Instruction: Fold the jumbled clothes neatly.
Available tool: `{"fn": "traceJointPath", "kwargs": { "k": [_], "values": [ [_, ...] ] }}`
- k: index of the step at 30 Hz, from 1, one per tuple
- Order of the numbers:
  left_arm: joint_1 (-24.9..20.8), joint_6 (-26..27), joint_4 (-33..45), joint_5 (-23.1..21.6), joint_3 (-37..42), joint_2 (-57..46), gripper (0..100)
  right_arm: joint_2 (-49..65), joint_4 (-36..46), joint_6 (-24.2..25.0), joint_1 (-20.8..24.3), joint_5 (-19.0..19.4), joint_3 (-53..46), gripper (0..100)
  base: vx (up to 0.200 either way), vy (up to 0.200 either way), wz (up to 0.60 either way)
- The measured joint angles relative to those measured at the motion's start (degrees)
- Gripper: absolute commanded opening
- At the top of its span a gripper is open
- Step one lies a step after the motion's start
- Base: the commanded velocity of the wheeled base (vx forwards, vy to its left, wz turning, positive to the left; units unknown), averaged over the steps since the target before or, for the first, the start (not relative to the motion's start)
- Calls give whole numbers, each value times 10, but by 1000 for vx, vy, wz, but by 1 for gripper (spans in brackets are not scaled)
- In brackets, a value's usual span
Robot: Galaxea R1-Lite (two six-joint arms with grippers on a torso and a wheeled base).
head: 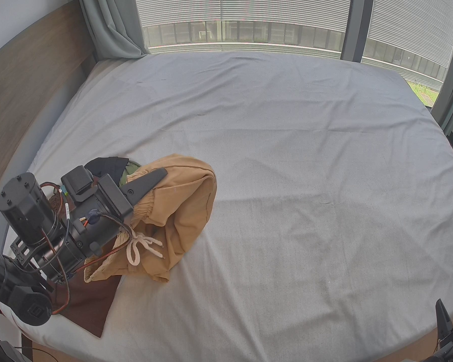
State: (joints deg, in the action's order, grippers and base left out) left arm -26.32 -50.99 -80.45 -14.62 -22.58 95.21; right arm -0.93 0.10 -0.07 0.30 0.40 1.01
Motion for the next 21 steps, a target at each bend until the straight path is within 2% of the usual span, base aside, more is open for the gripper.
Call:
{"fn": "traceJointPath", "kwargs": {
  "k": [10,21],
  "values": [
    [-24,-26,-12,1,-15,3,0,0,0,0,0,0,0,100,0,0,0],
    [-77,-27,-12,3,-47,26,0,0,0,0,1,0,0,100,0,0,0]
  ]
}}
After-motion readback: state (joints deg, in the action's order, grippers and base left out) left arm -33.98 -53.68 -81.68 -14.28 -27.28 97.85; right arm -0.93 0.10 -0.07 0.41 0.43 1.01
